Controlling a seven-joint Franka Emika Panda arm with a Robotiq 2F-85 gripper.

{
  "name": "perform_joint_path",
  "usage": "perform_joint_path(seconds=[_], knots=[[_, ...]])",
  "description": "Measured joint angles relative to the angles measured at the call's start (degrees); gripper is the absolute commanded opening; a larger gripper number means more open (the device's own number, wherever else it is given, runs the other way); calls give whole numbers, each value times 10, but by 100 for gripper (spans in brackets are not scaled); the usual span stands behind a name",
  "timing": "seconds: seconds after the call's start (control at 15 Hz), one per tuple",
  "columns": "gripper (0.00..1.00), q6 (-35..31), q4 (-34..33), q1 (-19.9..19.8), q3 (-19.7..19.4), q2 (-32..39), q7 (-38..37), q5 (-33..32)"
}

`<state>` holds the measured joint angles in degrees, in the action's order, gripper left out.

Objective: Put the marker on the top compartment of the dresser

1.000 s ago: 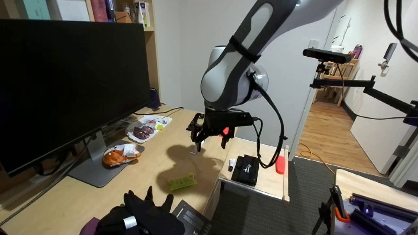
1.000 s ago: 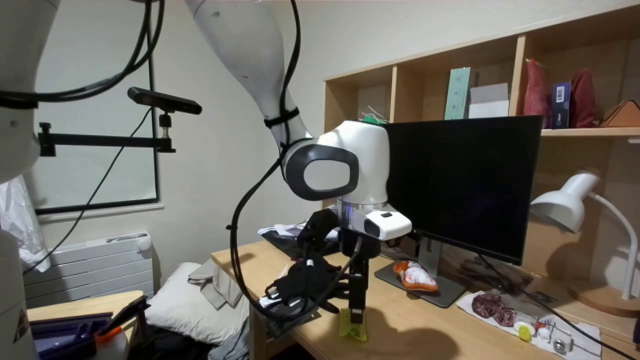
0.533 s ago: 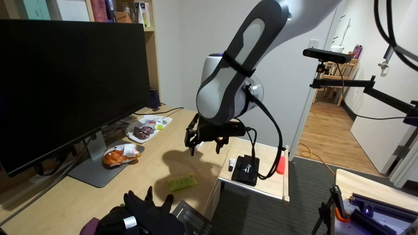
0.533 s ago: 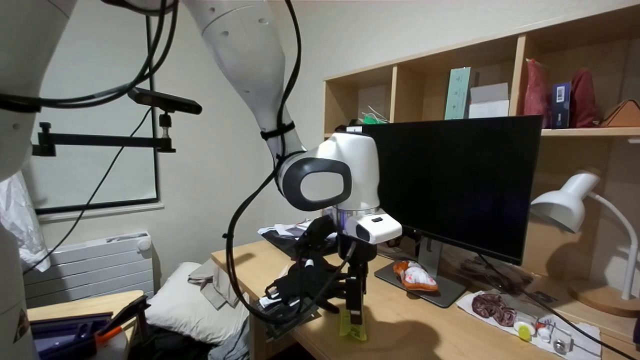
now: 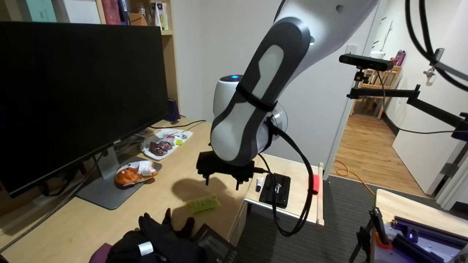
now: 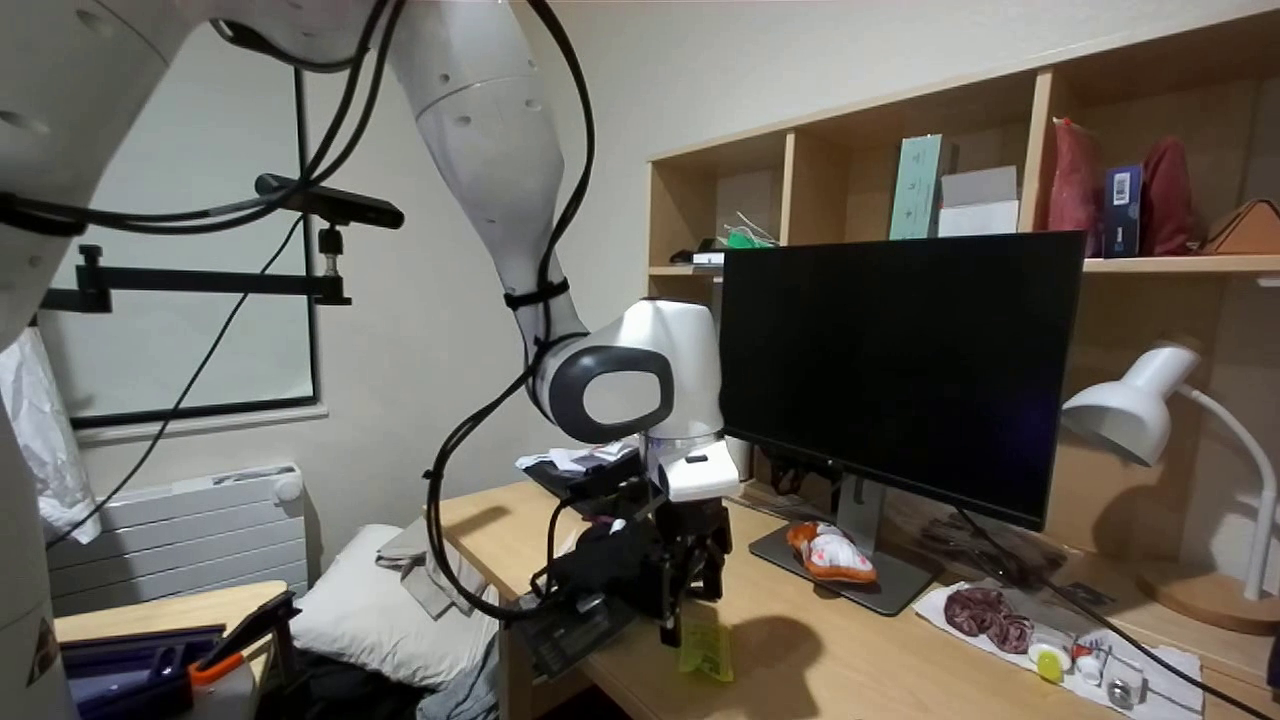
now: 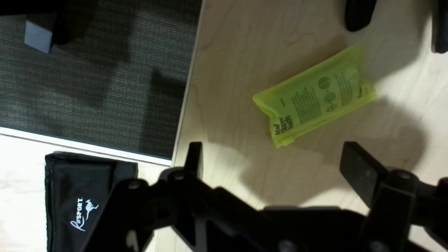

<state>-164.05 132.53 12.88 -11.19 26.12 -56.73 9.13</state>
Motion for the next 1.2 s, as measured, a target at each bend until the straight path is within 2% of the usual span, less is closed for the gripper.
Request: perform_joint_path(seconds=[0.33,0.53,0.8,1.2], knots=[[100,1,0,2,-5,1,-17,0],[100,38,-6,18,-22,10,-102,0],[100,90,-24,23,-20,25,-224,2],[100,84,-59,22,-11,47,-391,6]])
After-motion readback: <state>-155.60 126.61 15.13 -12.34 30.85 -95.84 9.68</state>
